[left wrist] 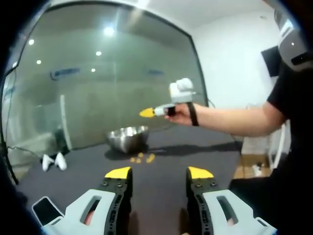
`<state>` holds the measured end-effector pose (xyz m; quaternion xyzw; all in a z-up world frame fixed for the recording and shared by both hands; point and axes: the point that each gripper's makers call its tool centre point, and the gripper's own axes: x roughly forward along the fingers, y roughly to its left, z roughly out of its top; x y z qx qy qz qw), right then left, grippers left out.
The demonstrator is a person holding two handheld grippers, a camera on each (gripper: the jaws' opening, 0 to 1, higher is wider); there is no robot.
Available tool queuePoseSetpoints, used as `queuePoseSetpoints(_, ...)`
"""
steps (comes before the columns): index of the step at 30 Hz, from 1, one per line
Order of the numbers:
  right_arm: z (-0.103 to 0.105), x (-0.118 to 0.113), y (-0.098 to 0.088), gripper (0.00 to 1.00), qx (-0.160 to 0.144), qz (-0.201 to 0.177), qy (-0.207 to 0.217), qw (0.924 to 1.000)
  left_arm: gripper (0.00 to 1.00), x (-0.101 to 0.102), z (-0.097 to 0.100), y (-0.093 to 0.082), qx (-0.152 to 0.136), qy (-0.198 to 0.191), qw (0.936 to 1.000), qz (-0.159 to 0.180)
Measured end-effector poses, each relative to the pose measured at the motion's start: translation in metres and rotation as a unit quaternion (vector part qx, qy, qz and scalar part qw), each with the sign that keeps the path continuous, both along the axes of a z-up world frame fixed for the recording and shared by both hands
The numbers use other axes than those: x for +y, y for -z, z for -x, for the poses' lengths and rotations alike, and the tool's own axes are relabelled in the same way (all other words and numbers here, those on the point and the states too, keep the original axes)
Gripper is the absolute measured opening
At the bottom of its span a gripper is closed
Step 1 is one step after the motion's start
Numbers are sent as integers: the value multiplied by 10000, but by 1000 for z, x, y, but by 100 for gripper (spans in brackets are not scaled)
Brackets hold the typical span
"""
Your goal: Pick up the QQ candy scattered on the table and place it into the stainless steel bowl on the table
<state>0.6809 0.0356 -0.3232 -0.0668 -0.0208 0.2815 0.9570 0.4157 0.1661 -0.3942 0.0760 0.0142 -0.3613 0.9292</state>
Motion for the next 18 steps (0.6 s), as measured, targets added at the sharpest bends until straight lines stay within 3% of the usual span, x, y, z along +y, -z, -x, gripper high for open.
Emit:
queuePoseSetpoints(6,-29,10,7,9,104,170,48,9998,45,1,-1,2,21,-4,10000,-11)
queuePoseSetpoints(14,-33,18,8,10,1,271,-7,9996,45,2,-1,3,59,6,10000,-53)
queuePoseSetpoints(17,-44,11,10,20,73,199,191,9996,45,4,1,1,28,41,9999,-118)
queuePoseSetpoints(18,-43,12,11,20,170,5,107,9998,45,5,1,0,22,37,9999,-96)
